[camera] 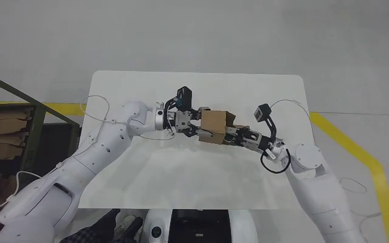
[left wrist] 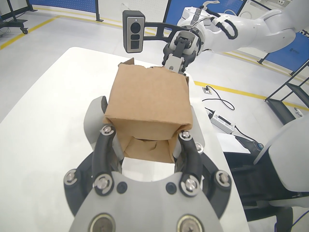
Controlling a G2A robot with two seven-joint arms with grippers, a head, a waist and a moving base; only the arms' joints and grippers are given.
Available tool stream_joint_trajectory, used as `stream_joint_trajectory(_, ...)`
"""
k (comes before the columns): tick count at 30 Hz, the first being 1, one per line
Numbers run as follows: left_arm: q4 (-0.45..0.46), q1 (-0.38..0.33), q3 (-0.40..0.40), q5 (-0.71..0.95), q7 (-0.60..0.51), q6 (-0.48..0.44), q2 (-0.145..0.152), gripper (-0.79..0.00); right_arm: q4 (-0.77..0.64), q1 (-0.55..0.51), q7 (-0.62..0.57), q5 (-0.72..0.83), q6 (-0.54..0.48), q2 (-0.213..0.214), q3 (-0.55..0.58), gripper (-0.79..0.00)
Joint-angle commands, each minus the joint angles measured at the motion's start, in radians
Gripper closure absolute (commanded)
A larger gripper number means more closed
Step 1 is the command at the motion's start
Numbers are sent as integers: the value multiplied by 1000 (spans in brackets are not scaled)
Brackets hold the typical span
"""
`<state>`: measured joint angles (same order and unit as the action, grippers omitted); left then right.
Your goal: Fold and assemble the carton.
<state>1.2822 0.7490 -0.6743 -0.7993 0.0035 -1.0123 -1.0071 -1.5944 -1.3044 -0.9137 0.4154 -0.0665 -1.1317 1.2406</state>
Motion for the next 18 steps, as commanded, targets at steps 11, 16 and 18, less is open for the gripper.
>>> stream_joint_trajectory(11,4,14,-11,5,-6,0,1,-489,5,-8,45,20,-9,13,87,0)
stream_joint_trajectory(16,18,22,-14,4,-9,0,2,-489,8,6,82,10,3,14,100,0)
stream_joint_trajectory(18,24,25,-16,2,-12,0,3,-489,13,17,98,-9,8,13,95,0)
